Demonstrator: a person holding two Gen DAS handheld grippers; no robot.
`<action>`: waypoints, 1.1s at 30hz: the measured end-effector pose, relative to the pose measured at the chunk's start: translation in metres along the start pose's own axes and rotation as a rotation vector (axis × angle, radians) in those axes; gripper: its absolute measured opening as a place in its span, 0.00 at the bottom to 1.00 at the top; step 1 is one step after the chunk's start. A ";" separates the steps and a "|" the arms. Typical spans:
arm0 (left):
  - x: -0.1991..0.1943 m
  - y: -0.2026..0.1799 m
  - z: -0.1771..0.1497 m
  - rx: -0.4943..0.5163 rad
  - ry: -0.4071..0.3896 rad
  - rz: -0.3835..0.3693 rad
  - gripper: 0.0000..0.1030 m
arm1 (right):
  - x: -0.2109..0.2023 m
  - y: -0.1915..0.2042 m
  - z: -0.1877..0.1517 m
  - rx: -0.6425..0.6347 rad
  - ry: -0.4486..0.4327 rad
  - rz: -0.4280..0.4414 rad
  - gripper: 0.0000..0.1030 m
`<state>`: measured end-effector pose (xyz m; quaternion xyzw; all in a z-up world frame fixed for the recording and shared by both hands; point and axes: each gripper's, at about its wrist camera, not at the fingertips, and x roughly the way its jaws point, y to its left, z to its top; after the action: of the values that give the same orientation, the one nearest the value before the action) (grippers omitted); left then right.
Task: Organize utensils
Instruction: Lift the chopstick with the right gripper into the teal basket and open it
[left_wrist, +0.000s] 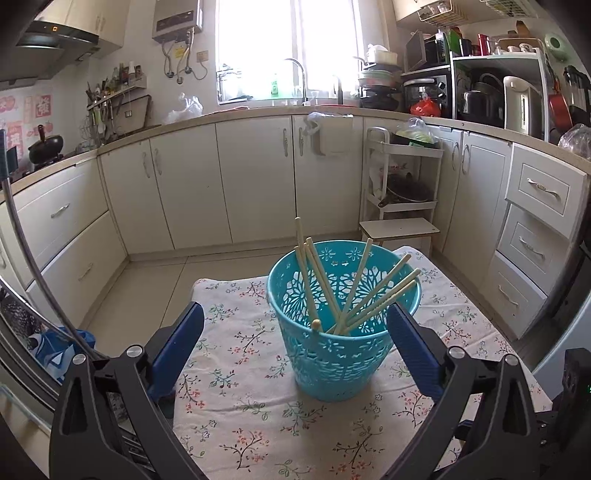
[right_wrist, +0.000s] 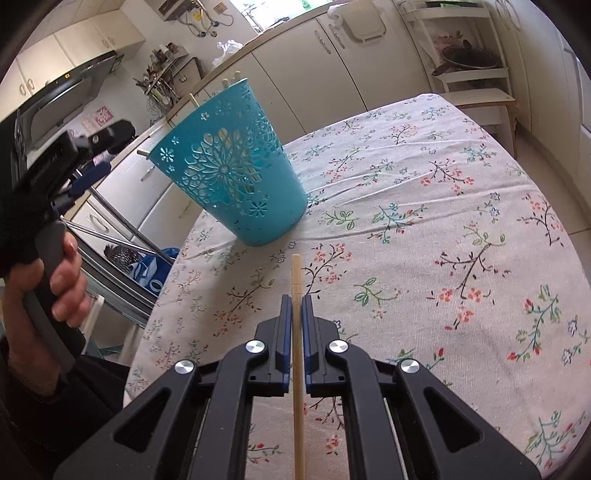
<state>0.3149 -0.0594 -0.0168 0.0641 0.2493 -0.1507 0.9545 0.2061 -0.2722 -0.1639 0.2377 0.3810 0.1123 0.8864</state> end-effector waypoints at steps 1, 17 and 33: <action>0.000 0.002 -0.001 -0.003 0.003 0.000 0.92 | -0.002 0.000 0.000 0.006 -0.005 0.005 0.06; 0.013 0.060 -0.012 -0.206 0.089 0.034 0.92 | -0.066 0.055 0.062 -0.085 -0.220 0.083 0.06; 0.022 0.072 -0.017 -0.269 0.131 0.032 0.92 | -0.120 0.145 0.186 -0.273 -0.405 0.088 0.06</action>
<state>0.3485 0.0067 -0.0386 -0.0509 0.3279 -0.0964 0.9384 0.2568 -0.2552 0.0959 0.1499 0.1661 0.1512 0.9629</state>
